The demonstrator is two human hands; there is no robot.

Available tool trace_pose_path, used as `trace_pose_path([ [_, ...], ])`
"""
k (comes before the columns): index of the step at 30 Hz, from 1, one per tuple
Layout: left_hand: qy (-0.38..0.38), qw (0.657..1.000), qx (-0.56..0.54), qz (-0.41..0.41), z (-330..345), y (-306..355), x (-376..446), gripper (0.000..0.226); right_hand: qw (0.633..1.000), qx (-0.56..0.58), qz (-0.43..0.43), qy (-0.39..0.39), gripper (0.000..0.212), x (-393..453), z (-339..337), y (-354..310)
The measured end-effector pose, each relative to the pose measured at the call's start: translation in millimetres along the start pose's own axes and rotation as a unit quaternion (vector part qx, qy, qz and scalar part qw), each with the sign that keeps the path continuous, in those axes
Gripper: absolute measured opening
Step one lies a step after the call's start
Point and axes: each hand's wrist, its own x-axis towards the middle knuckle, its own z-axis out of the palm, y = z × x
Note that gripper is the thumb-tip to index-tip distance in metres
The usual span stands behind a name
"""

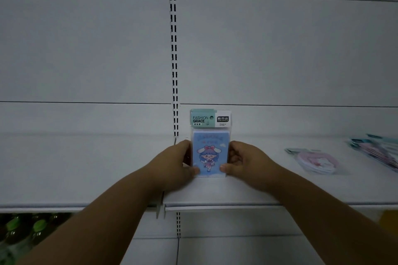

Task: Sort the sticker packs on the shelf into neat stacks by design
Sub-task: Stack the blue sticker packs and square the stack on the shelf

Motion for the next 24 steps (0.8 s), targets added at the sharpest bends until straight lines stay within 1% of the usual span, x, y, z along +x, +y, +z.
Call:
trace_pose_path([
  [5, 0.025, 1.0, 0.007, 0.003, 5.4, -0.2, -0.4, 0.041, 1.0, -0.017, -0.001, 0.014, 0.033, 0.2, 3.3, 0.3],
  [7, 0.036, 0.999, -0.012, -0.005, 3.2, 3.0, 1.6, 0.042, 1.0, 0.005, 0.007, 0.019, 0.034, 0.4, 0.7, -3.3],
  [9, 0.04, 0.998, -0.037, -0.013, -1.1, 8.2, 4.6, 0.039, 0.999, 0.035, 0.018, 0.027, 0.029, 0.8, -6.8, -9.1],
  [11, 0.026, 0.996, -0.081, -0.025, -4.8, 13.2, 8.3, 0.028, 0.998, 0.043, 0.038, 0.027, 0.017, 1.9, -15.8, -14.0],
  [14, -0.02, 0.989, -0.127, -0.078, -5.6, 18.5, 11.4, 0.016, 0.995, 0.027, 0.095, 0.01, 0.015, 2.8, -17.9, -16.7],
  [16, -0.037, 0.987, -0.11, -0.113, -3.2, 18.6, 15.7, 0.012, 0.993, 0.021, 0.113, 0.013, 0.024, 4.1, -13.2, -16.8],
  [18, -0.039, 0.988, -0.072, -0.13, -0.8, 20.0, 18.7, 0.013, 0.992, -0.005, 0.127, 0.025, 0.026, 6.7, -8.6, -16.0],
  [21, -0.031, 0.99, 0.049, -0.125, 2.8, 22.2, 22.3, 0.035, 0.988, -0.057, 0.143, 0.026, 0.035, 11.1, -4.9, -17.1],
  [24, -0.045, 0.985, 0.117, -0.115, 3.8, 22.7, 20.1, 0.043, 0.983, -0.11, 0.14, 0.038, 0.04, 12.9, -1.0, -18.1],
])
